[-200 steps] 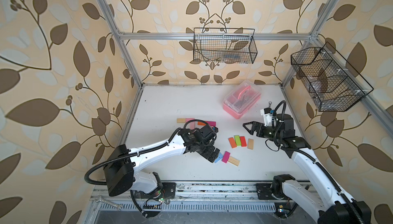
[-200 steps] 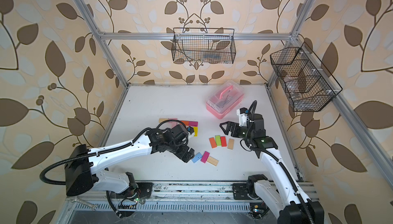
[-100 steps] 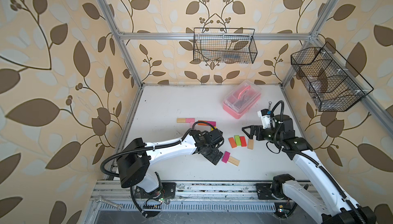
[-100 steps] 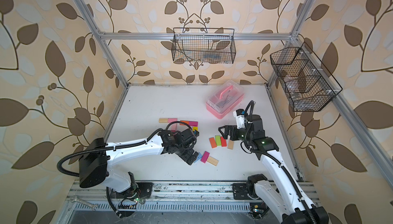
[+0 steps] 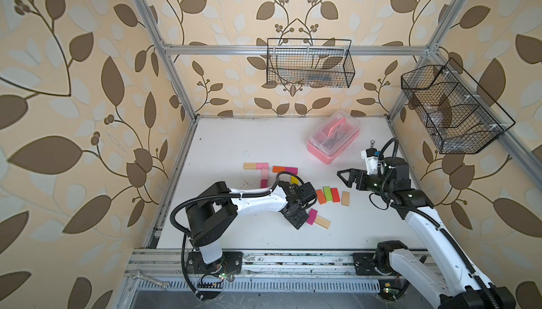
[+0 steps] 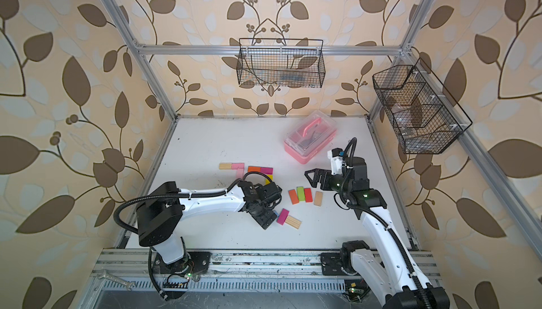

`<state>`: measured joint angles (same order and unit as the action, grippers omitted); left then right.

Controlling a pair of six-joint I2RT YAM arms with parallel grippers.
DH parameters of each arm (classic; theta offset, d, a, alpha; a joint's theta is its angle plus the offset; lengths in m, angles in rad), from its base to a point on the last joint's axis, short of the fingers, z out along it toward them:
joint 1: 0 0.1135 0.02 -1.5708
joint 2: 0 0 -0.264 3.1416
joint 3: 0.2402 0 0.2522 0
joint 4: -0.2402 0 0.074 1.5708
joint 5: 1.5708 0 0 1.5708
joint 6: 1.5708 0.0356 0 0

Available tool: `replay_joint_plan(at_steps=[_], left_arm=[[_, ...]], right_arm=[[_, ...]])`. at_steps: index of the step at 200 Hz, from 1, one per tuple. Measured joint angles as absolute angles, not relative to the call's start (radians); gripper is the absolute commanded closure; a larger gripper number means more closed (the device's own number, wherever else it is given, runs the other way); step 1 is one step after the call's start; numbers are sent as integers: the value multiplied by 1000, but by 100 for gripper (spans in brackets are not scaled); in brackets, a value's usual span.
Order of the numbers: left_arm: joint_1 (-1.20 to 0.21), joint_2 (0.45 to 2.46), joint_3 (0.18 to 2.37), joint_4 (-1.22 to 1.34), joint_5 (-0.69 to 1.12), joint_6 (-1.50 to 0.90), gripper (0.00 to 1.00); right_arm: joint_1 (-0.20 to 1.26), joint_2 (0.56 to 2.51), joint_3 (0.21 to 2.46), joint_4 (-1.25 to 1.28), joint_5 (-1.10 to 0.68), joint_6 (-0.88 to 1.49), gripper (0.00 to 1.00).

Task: Assemble the number 7 with building blocks
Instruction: Pick up the building block from the center of the board.

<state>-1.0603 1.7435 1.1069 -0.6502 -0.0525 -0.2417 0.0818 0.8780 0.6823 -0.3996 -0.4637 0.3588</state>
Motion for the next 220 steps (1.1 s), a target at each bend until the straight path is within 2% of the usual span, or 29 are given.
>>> replay_joint_plan(at_steps=[30, 63, 107, 144, 190, 220], left_arm=[[-1068, 1776, 1121, -627, -40, -239, 23], [-1068, 1802, 1124, -617, -25, -239, 38], [-1068, 1823, 1135, -600, -15, -240, 69], [-1068, 1822, 1135, -596, -7, -276, 81], [-1044, 1745, 1133, -601, -23, -429, 84], [-934, 1590, 1100, -563, -31, -578, 84]], right_arm=[[82, 878, 679, -397, -464, 362, 0], [82, 878, 670, -389, -464, 366, 0], [78, 876, 661, -382, -464, 371, 0], [75, 871, 661, -375, -467, 380, 0], [65, 871, 661, -368, -487, 400, 0], [59, 872, 661, -361, -501, 412, 0]])
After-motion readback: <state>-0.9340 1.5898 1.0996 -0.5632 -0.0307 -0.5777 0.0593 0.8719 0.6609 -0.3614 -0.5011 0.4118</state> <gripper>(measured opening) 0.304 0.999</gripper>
